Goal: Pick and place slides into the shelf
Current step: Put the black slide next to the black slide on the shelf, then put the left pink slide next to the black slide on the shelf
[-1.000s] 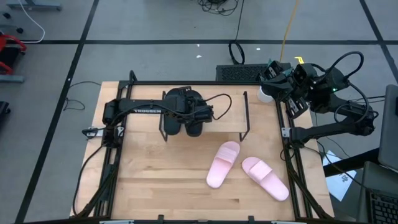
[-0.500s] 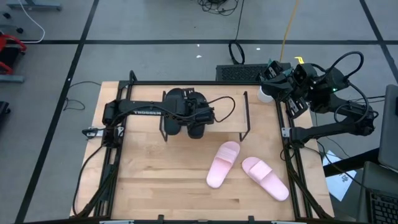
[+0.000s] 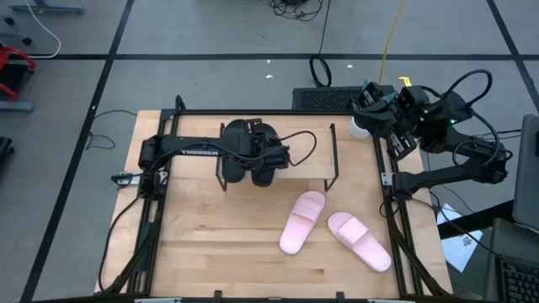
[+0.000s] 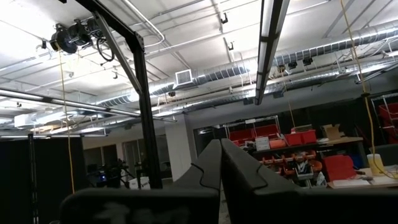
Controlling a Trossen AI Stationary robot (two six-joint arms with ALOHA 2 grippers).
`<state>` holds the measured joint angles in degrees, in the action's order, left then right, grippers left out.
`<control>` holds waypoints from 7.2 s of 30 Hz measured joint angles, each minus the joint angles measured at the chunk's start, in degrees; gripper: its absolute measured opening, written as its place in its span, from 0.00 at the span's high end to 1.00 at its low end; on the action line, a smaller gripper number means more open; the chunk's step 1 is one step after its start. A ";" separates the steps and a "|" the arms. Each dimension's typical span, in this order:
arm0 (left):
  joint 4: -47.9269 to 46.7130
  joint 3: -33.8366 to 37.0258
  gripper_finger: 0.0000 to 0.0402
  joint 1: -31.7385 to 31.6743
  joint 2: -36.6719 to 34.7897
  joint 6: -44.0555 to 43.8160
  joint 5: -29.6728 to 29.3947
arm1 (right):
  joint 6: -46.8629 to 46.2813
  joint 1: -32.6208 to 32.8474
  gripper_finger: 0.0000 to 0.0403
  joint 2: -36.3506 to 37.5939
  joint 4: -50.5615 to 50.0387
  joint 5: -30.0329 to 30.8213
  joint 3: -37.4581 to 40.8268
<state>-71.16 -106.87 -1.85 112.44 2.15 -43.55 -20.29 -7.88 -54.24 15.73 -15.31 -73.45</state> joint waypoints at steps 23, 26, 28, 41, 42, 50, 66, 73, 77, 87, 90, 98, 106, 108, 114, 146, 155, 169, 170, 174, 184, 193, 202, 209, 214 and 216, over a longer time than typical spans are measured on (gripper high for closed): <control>-0.83 0.00 0.79 0.00 0.00 0.13 -1.46 | -0.02 -0.02 1.00 0.00 -0.22 0.00 0.00; -0.82 0.00 0.79 0.00 0.00 0.47 -1.45 | -0.02 0.00 1.00 0.00 -0.24 0.00 0.00; -0.81 -0.02 0.79 0.00 0.00 0.57 -1.44 | 0.00 0.00 1.00 0.00 -0.24 0.00 0.00; -0.79 -0.02 0.79 0.00 -0.02 0.58 -1.44 | -0.04 0.00 1.00 0.00 -0.24 0.00 0.00; -0.79 -0.02 0.79 0.00 -0.02 0.59 -1.44 | -0.03 0.00 1.00 0.00 -0.24 0.00 0.00; -0.68 -0.02 0.79 0.00 -0.02 0.61 -1.42 | -0.04 0.00 1.00 0.00 -0.24 0.00 0.00; -0.60 -0.04 0.79 0.00 -0.04 0.58 -1.41 | -1.73 -0.02 1.00 0.00 -0.24 0.00 0.00; -0.61 -0.04 0.79 0.00 -0.04 0.51 -1.40 | -1.55 0.00 1.00 0.00 -0.24 0.00 0.00; -0.61 -0.04 0.79 0.00 -0.04 0.40 -1.42 | -1.53 0.00 1.00 0.00 -0.22 0.00 0.00; -0.40 -0.04 0.79 0.00 -0.07 0.64 -1.43 | -1.53 -0.01 1.00 0.00 -0.22 0.00 0.00; 0.10 -0.04 0.79 0.00 -0.07 0.49 -1.44 | -1.53 0.00 1.00 0.00 -0.22 0.00 0.00; 1.25 -0.04 0.79 0.00 -0.07 0.37 -1.42 | -1.51 0.00 1.00 0.00 -0.24 0.00 0.00; 0.94 -0.04 0.78 0.00 -0.07 0.56 -1.41 | -1.51 -0.01 1.00 0.00 -0.44 0.01 0.00; 0.94 -0.04 0.74 0.00 -0.07 0.42 -1.42 | -1.51 0.00 1.00 0.00 -0.45 0.00 0.00; 0.42 -0.04 0.54 0.00 -0.11 1.37 -1.50 | -1.51 0.00 1.00 0.01 -0.44 0.00 0.00; 0.33 -0.04 0.37 0.70 -0.11 5.25 -2.05 | -1.31 -0.02 1.00 0.00 -0.44 0.00 0.00; 0.48 -0.04 0.37 0.77 -0.11 5.31 -3.10 | -1.31 0.00 1.00 0.00 -0.44 0.00 0.01; 0.53 -0.85 0.37 5.71 -0.87 7.89 -10.55 | -1.31 0.00 1.00 0.02 -0.85 0.00 0.01; 0.56 -1.32 0.37 6.25 -0.90 8.16 -12.08 | -1.31 -0.01 1.00 0.02 -0.85 0.01 0.02; 1.01 -4.35 0.37 8.52 -1.29 8.26 -14.80 | -1.31 0.00 1.00 0.02 -0.85 0.00 0.02; -3.39 -16.99 0.37 17.42 -1.25 4.37 -14.99 | -9.04 -0.01 1.00 0.02 -3.75 -2.13 0.02; -18.20 -27.11 0.37 25.22 -2.96 -16.01 -13.06 | -11.98 5.97 1.00 0.02 -3.54 -17.95 1.30; -18.85 -27.09 0.37 30.91 -8.93 -29.72 -0.42 | -12.14 18.80 1.00 -0.57 -3.12 -13.82 2.16; -18.80 -26.97 0.37 35.42 -11.25 -34.23 -0.20 | -11.61 28.98 1.00 -4.16 -3.08 -7.87 2.14; -18.84 -26.99 0.37 36.29 -11.91 -35.25 -0.20 | -10.03 34.41 1.00 -8.33 -2.07 -5.56 2.14; -18.86 -26.95 0.37 36.51 -11.89 -35.27 -0.15 | -10.25 36.00 1.00 -10.39 -0.75 -5.61 2.14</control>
<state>-90.02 -133.82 34.66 100.55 -33.12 -43.70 -30.55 28.12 -64.63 14.98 -20.92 -71.31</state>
